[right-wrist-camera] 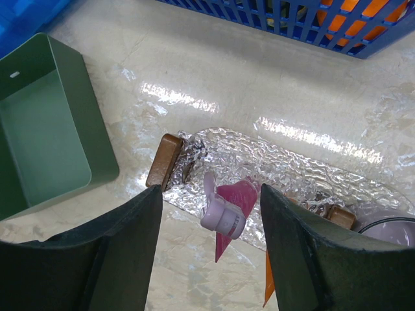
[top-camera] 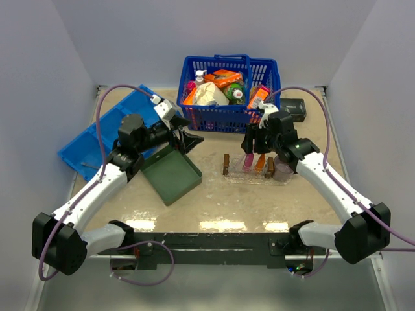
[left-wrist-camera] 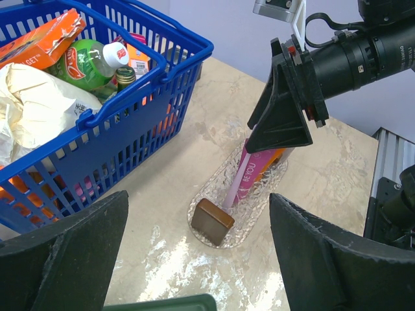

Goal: Prepare toiletry sets of a toothbrush and toothpaste on the tray

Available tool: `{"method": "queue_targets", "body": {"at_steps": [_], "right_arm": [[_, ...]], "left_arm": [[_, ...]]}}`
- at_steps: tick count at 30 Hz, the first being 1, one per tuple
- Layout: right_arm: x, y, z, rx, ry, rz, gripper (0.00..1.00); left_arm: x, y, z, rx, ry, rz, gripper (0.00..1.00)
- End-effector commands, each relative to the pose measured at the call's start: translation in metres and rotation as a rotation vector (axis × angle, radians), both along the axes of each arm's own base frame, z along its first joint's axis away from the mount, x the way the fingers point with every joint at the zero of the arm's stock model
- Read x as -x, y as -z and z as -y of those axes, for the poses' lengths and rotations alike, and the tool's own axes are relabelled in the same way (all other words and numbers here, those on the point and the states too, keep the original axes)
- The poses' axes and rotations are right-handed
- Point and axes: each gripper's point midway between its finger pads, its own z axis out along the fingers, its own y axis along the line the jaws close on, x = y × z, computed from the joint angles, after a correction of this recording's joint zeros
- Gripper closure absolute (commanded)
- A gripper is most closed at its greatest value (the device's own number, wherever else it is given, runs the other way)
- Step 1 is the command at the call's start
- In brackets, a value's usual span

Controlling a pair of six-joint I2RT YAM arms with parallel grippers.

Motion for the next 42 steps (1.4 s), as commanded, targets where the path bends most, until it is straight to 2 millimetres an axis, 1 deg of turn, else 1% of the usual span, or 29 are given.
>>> {"method": "queue_targets", "body": {"at_steps": [1, 6, 10, 14, 16, 18, 20, 22, 23, 24, 27, 28, 30, 31, 32, 33, 34, 35, 36, 37, 39, 40, 41, 42], "right_arm": [[-0.005, -0.012, 0.002, -0.001, 0.02, 0.045, 0.35], [-0.006, -0.022, -0.001, -0.032, 0.03, 0.06, 0.34], [-0.012, -0.03, 0.002, -0.043, 0.063, 0.09, 0.34], [-0.015, -0.035, 0.003, -0.039, 0.072, 0.102, 0.34], [-0.017, -0.041, 0.006, -0.034, 0.083, 0.121, 0.34], [-0.019, -0.045, 0.009, -0.039, 0.092, 0.13, 0.34], [-0.021, -0.052, 0.01, -0.051, 0.095, 0.147, 0.34], [-0.025, -0.059, 0.017, -0.065, 0.119, 0.172, 0.34], [-0.025, -0.062, 0.015, -0.081, 0.102, 0.177, 0.34], [-0.028, -0.067, 0.017, -0.087, 0.109, 0.195, 0.34], [-0.032, -0.078, 0.022, -0.084, 0.115, 0.231, 0.34], [-0.033, -0.08, 0.023, -0.079, 0.117, 0.242, 0.34], [-0.034, -0.086, 0.027, -0.063, 0.118, 0.279, 0.34], [-0.034, -0.086, 0.028, -0.057, 0.114, 0.29, 0.34], [-0.035, -0.087, 0.032, -0.044, 0.131, 0.305, 0.34], [-0.038, -0.086, 0.038, -0.019, 0.154, 0.318, 0.35], [-0.04, -0.085, 0.04, -0.009, 0.16, 0.323, 0.36], [-0.041, -0.084, 0.042, 0.0, 0.171, 0.324, 0.36], [-0.043, -0.084, 0.045, 0.006, 0.185, 0.334, 0.37], [-0.045, -0.085, 0.048, 0.015, 0.207, 0.343, 0.37], [-0.048, -0.09, 0.051, 0.012, 0.227, 0.372, 0.39], [-0.049, -0.093, 0.055, 0.019, 0.245, 0.387, 0.39], [-0.049, -0.095, 0.057, 0.021, 0.255, 0.396, 0.39], [-0.049, -0.101, 0.061, 0.024, 0.272, 0.414, 0.4]], "left_arm": [[-0.001, -0.014, -0.005, 0.007, -0.018, 0.066, 0.06], [-0.005, -0.012, -0.01, -0.009, -0.054, 0.067, 0.06], [-0.008, -0.01, -0.015, -0.025, -0.09, 0.073, 0.05], [-0.011, -0.01, -0.017, -0.024, -0.109, 0.062, 0.05], [-0.013, -0.009, -0.02, -0.031, -0.127, 0.057, 0.05], [-0.017, -0.01, -0.025, -0.031, -0.156, 0.058, 0.05], [-0.02, -0.006, -0.035, -0.036, -0.2, 0.04, 0.05], [-0.028, -0.001, -0.054, -0.04, -0.291, 0.007, 0.05], [-0.031, 0.005, -0.061, -0.045, -0.326, -0.017, 0.05], [-0.037, 0.008, -0.074, -0.046, -0.395, -0.04, 0.05], [-0.041, 0.031, -0.113, -0.062, -0.559, -0.165, 0.05], [-0.039, 0.038, -0.131, -0.06, -0.623, -0.219, 0.05], [-0.036, 0.047, -0.155, -0.057, -0.715, -0.263, 0.05], [-0.032, 0.05, -0.173, -0.055, -0.775, -0.292, 0.05], [-0.029, 0.055, -0.183, -0.059, -0.817, -0.312, 0.04], [-0.029, 0.059, -0.202, -0.072, -0.911, -0.332, 0.03], [-0.023, 0.07, -0.218, -0.102, -0.977, -0.383, 0.03], [-0.02, 0.075, -0.226, -0.119, -1.004, -0.404, 0.03], [-0.018, 0.081, -0.242, -0.148, -1.074, -0.421, 0.03], [-0.012, 0.093, -0.258, -0.174, -1.129, -0.471, 0.08], [-0.007, 0.103, -0.275, -0.19, -1.19, -0.517, 0.14], [-0.003, 0.111, -0.288, -0.202, -1.231, -0.557, 0.18], [-0.001, 0.116, -0.294, -0.206, -1.252, -0.579, 0.21], [0.005, 0.122, -0.307, -0.215, -1.304, -0.609, 0.26]]}}
